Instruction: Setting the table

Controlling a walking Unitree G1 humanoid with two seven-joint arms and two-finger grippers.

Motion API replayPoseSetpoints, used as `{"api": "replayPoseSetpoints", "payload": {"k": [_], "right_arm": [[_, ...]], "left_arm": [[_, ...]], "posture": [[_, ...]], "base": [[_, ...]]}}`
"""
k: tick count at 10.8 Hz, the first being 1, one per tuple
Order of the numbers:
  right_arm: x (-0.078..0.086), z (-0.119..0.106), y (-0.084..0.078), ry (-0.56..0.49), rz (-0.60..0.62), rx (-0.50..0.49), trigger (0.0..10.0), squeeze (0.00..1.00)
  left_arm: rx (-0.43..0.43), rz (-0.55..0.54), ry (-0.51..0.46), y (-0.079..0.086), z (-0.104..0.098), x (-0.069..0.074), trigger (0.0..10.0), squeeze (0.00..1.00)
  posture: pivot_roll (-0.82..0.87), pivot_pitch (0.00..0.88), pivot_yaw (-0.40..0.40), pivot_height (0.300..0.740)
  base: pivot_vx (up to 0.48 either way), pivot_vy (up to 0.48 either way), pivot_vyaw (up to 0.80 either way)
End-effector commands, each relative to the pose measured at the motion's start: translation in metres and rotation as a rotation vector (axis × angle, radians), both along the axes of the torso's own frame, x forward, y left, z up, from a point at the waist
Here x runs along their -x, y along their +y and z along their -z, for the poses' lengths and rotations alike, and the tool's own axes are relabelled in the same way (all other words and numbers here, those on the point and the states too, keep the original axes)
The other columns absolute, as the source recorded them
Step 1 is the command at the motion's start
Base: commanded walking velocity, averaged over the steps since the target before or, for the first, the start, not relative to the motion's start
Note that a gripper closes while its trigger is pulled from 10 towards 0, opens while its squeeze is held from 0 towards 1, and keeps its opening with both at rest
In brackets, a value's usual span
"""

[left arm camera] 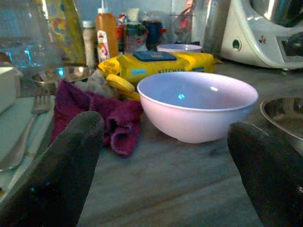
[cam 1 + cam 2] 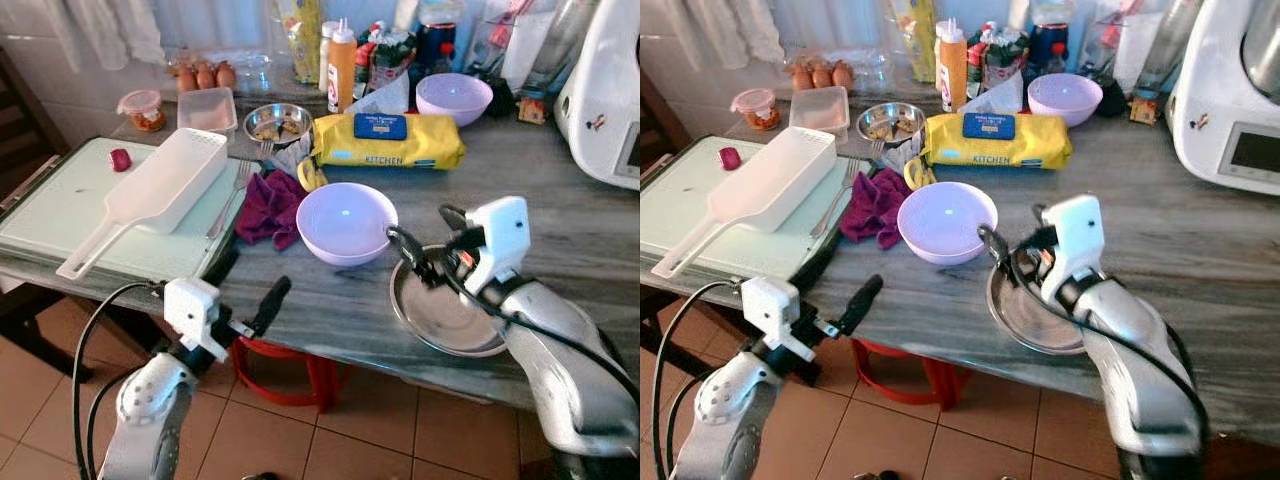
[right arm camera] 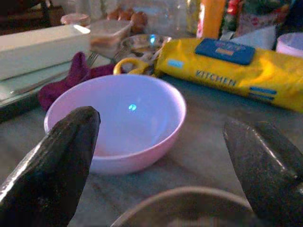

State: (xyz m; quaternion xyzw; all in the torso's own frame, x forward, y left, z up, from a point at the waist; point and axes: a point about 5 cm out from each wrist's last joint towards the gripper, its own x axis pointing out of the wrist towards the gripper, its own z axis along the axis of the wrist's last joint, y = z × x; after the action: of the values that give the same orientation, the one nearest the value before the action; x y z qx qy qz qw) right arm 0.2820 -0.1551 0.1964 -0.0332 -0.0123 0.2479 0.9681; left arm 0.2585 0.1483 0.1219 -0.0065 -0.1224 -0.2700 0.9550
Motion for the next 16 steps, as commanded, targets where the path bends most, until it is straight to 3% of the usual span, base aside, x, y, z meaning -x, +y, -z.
{"api": "replayPoseSetpoints", "payload": {"k": [1,5,9,10,11,12,16], "right_arm": [[0.004,-0.002,0.002,0.006,-0.004,0.021,10.0,0.99],[0.019,0.019,-0.005,0.166,0.018,0.107,10.0,0.99],[0.011,0.028,-0.018,0.269,0.120,0.155,10.0,0.98],[0.011,0.031,-0.018,0.294,0.128,0.154,10.0,0.98],[0.011,0.039,-0.018,0.345,0.127,0.160,10.0,0.89],[0.011,0.042,-0.015,0.369,0.123,0.143,10.0,0.87],[0.007,0.051,-0.003,0.407,0.098,0.108,10.0,0.86]], "left_arm": [[-0.010,0.001,-0.001,0.000,-0.004,0.000,10.0,0.00],[-0.004,-0.002,0.035,-0.005,-0.005,0.005,10.0,0.00],[0.004,-0.008,0.050,-0.006,-0.003,0.003,10.0,0.00],[0.003,-0.008,0.052,-0.006,-0.002,0.004,10.0,0.00],[0.003,-0.009,0.058,-0.006,-0.001,0.005,10.0,0.00],[0.001,-0.010,0.060,-0.005,-0.001,0.005,10.0,0.00],[-0.005,-0.013,0.067,-0.003,0.002,0.006,10.0,0.00]], "posture": [[-0.13,0.160,0.067,0.740],[-0.14,0.167,0.064,0.740],[-0.13,0.165,0.056,0.740],[-0.13,0.166,0.057,0.740],[-0.12,0.169,0.058,0.740],[-0.12,0.172,0.060,0.740],[-0.11,0.175,0.058,0.740]], "base": [[0.000,0.000,0.00],[0.000,0.000,0.00],[0.000,0.000,0.00],[0.000,0.000,0.00],[0.000,0.000,0.00],[0.000,0.000,0.00],[0.000,0.000,0.00]]}}
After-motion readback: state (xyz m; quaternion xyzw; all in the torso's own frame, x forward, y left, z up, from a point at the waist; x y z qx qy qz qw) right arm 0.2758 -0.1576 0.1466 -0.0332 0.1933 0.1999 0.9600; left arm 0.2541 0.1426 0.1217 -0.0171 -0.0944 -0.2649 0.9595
